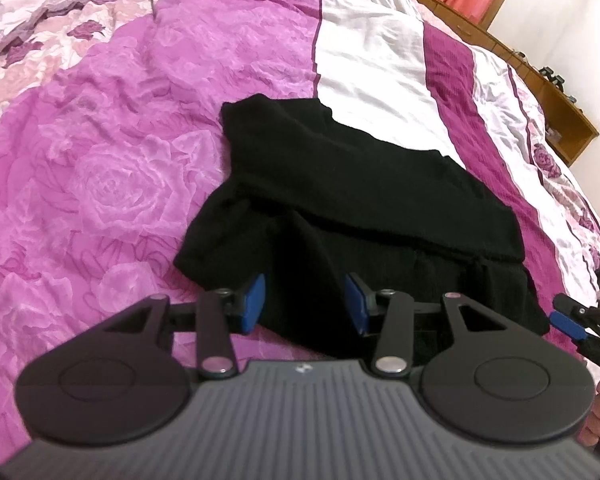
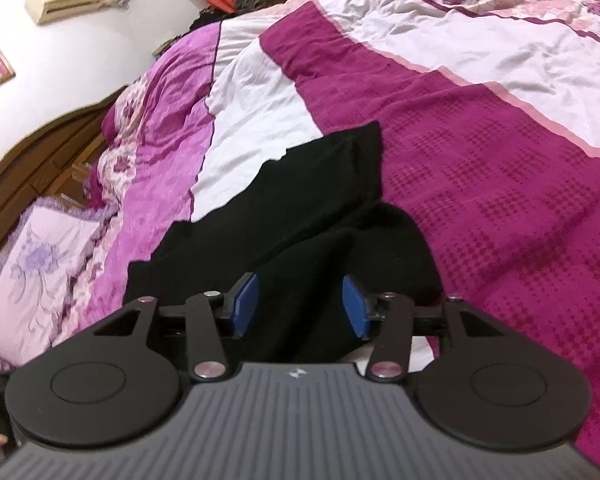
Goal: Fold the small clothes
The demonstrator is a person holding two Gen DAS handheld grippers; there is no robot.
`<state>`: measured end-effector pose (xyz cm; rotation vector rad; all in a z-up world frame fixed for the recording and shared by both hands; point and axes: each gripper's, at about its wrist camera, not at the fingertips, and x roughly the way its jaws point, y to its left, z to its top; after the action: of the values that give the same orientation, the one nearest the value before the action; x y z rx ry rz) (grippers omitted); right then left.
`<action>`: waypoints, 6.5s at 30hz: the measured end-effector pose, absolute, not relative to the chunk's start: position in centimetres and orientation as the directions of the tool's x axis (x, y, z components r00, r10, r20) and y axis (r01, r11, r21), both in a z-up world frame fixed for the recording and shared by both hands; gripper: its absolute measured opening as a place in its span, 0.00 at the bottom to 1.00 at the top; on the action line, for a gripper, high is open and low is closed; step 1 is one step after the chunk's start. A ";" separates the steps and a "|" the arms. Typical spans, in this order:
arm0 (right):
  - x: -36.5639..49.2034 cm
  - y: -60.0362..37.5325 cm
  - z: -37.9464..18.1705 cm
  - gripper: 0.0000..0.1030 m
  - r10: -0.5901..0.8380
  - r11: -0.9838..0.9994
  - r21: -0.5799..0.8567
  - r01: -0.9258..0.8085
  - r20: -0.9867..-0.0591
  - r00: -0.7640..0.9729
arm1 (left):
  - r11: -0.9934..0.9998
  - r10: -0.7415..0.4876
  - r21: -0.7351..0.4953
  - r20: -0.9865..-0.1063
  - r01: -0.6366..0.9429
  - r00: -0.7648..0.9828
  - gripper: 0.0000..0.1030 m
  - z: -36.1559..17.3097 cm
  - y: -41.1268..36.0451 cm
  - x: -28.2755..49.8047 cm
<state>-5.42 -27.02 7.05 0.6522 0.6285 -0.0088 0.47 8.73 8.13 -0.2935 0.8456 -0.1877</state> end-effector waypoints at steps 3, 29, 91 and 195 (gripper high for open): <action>-4.9 -26.6 7.0 0.55 0.202 0.812 0.555 0.182 -0.558 0.805 | 0.936 -0.301 -0.348 -0.711 0.054 0.636 0.45 8.0 8.3 0.4; 1.1 -22.4 8.1 0.70 0.194 0.894 0.434 0.108 -0.594 0.780 | 0.903 -0.384 -0.422 -0.703 0.083 0.599 0.54 7.1 5.7 1.7; 6.0 -23.4 7.8 0.69 0.256 0.962 0.118 -0.246 -0.706 0.660 | 0.918 -0.316 -0.397 -0.702 0.018 0.638 0.12 4.8 8.9 1.8; 15.6 -25.4 7.3 0.09 -0.055 0.981 0.145 0.129 -0.428 0.902 | 0.990 -0.121 -0.016 -0.581 0.138 0.805 0.14 6.9 4.0 21.3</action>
<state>15.59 -25.40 7.33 0.1724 0.4364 -0.0956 21.29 3.96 6.91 0.0273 0.6206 -0.1385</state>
